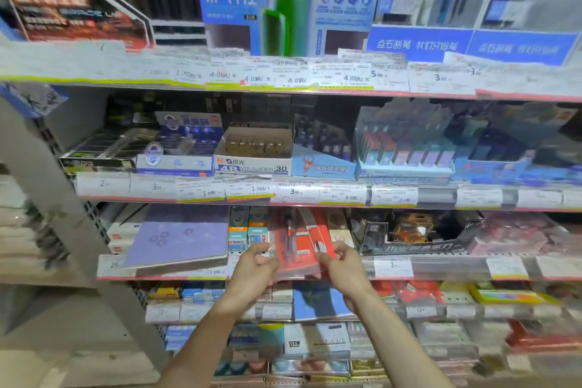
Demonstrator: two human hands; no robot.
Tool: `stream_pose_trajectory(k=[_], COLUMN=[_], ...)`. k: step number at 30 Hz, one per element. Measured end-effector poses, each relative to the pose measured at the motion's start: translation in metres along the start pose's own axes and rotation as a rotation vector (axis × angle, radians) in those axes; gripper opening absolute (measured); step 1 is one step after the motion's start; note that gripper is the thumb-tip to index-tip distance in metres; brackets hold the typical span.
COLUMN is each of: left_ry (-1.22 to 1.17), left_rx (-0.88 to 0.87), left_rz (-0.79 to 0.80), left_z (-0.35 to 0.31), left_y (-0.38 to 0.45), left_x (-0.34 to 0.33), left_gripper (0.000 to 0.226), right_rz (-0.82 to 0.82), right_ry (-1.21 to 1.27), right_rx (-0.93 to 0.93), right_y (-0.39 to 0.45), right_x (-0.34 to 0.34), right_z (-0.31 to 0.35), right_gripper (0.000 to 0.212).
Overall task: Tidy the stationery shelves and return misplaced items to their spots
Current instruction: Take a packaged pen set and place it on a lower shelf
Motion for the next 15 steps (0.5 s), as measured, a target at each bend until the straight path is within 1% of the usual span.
stream_pose_trajectory(k=[2, 5, 8, 9, 12, 13, 15], left_ry=[-0.067, -0.177, -0.291, -0.302, -0.256, -0.214, -0.119], left_rx=[-0.008, -0.036, -0.084, -0.094, -0.115, -0.115, -0.113], left_rz=[0.019, 0.047, 0.029, 0.012, -0.035, -0.014, 0.079], left_z=[0.000, -0.009, -0.024, -0.027, -0.022, -0.017, -0.007], left_y=[0.001, 0.003, 0.000, -0.001, 0.002, 0.003, 0.002], left_x=[-0.001, -0.004, -0.003, -0.001, 0.001, -0.003, -0.019], left_gripper=[0.043, 0.049, 0.040, 0.040, 0.057, 0.053, 0.036], right_rz=[0.005, 0.036, 0.097, 0.111, 0.151, 0.149, 0.114], right_ry=[0.003, -0.028, -0.056, -0.066, -0.134, -0.156, -0.153], right_rx=[0.046, 0.077, 0.058, 0.048, 0.018, 0.006, -0.024], right_y=[-0.009, -0.024, -0.042, -0.047, -0.063, -0.068, -0.074], right_x=[0.006, 0.024, 0.045, 0.053, 0.076, 0.083, 0.098], right_z=[0.007, 0.013, 0.013, 0.012, 0.005, 0.001, -0.011], right_gripper=[0.013, 0.010, 0.019, 0.020, 0.015, 0.014, 0.014])
Point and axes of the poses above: each hand's wrist, its own y-axis towards the middle knuckle, its own x-axis out of the back of the hand, z = x × y, the point moved 7 cm from there along y, towards the middle knuckle, and after that the axes turned 10 degrees about y, right-handed, at the moved point
